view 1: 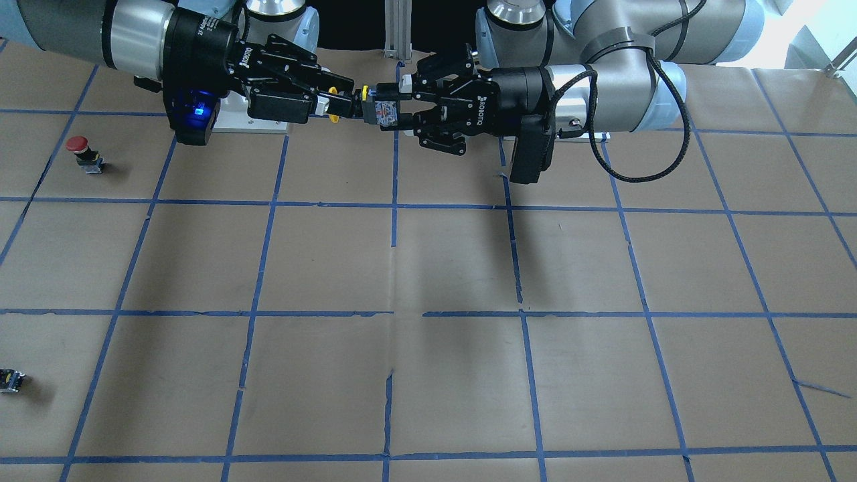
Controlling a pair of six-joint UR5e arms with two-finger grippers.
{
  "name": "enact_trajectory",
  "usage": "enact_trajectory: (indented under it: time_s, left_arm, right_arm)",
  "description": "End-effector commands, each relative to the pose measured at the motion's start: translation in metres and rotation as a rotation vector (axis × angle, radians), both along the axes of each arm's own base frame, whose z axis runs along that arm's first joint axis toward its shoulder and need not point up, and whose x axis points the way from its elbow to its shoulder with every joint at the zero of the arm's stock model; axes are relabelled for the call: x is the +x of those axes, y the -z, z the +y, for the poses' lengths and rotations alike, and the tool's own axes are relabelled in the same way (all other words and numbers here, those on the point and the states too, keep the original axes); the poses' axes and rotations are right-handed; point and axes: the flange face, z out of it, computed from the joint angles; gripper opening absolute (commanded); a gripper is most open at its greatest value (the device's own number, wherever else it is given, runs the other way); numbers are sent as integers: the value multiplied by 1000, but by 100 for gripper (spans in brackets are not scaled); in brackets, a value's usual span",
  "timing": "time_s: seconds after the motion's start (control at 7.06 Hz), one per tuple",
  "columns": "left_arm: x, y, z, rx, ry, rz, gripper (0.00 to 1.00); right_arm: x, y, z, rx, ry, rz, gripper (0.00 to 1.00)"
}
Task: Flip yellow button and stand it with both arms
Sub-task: 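Close the right gripper on the yellow cap while the left gripper holds the base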
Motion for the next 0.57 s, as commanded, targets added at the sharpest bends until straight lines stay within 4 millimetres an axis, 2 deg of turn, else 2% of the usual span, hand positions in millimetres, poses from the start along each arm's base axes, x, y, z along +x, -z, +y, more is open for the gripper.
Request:
enact_trajectory:
  time_s: [0.0,0.14,0.43]
  left_arm:
    - [0,-1,0,31,-1,-6,83]
    - [0,0,-1,48,-2,-7,100]
    - [0,-6,1,34,-1,-12,100]
  right_arm:
    - [-1,-1,0,-1,2,-1,29]
    - [-1,0,0,1,2,-1,29]
    - [-2,0,-1,0,4,4,27]
